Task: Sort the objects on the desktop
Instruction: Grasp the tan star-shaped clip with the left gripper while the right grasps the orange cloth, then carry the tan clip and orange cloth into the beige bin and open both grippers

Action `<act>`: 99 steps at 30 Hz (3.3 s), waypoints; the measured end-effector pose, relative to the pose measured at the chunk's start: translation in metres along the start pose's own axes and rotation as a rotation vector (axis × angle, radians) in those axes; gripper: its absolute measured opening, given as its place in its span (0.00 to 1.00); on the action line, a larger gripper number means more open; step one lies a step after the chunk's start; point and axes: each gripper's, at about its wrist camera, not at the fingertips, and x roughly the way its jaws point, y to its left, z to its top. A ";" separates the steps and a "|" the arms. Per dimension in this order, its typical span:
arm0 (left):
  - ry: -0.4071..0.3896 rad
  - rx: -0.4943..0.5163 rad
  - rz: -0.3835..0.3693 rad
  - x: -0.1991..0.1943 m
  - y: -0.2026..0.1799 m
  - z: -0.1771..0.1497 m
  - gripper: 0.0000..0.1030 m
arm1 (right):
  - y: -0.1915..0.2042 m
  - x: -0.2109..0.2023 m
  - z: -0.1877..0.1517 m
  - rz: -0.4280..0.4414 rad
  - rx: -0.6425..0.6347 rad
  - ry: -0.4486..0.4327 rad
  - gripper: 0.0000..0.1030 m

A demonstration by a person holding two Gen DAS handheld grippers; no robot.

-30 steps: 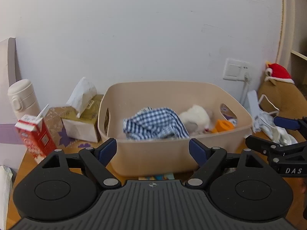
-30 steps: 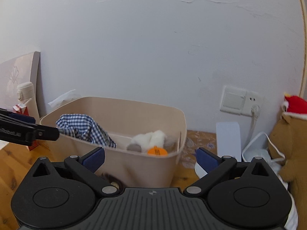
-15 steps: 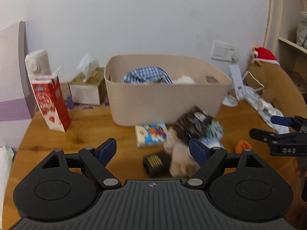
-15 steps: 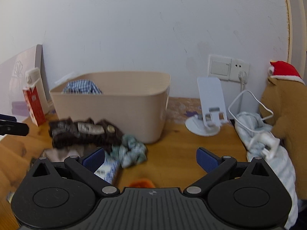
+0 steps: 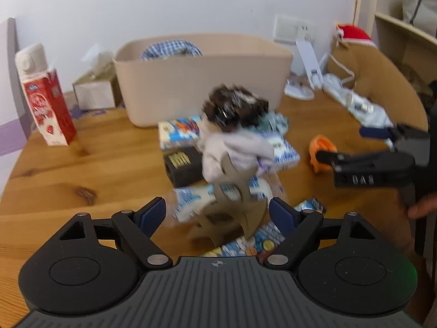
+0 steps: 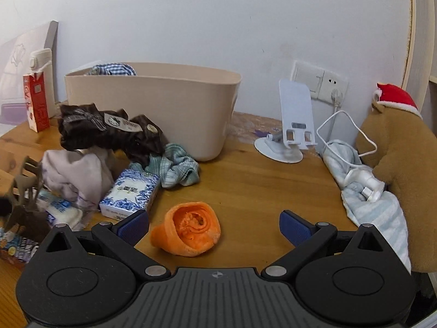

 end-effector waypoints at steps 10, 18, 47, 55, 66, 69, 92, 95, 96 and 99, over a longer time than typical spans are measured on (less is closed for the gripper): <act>0.020 -0.045 -0.001 0.024 0.006 -0.002 0.81 | 0.010 0.017 -0.005 0.013 -0.022 0.023 0.88; 0.025 -0.032 -0.025 0.032 0.003 -0.003 0.53 | 0.006 0.021 -0.004 0.038 0.004 0.037 0.62; -0.101 -0.066 0.017 -0.010 0.028 0.024 0.53 | -0.018 -0.020 0.032 0.007 0.009 -0.090 0.15; -0.212 -0.044 0.093 -0.028 0.040 0.076 0.53 | -0.026 -0.034 0.076 -0.029 -0.034 -0.182 0.15; -0.314 -0.004 0.175 -0.032 0.050 0.139 0.53 | -0.033 -0.028 0.131 -0.027 -0.032 -0.264 0.15; -0.326 0.013 0.195 -0.026 0.050 0.154 0.53 | -0.029 -0.021 0.145 -0.022 -0.032 -0.277 0.15; -0.147 -0.053 0.201 0.122 0.044 0.235 0.53 | -0.011 0.117 0.194 0.130 0.109 -0.092 0.15; -0.117 -0.042 0.191 0.132 0.040 0.234 0.53 | -0.003 0.134 0.190 0.134 0.091 -0.044 0.15; -0.106 -0.040 0.182 0.135 0.037 0.232 0.53 | -0.002 0.138 0.189 0.136 0.088 -0.032 0.15; -0.076 -0.011 0.173 0.143 0.032 0.226 0.53 | -0.002 0.146 0.183 0.135 0.078 0.000 0.15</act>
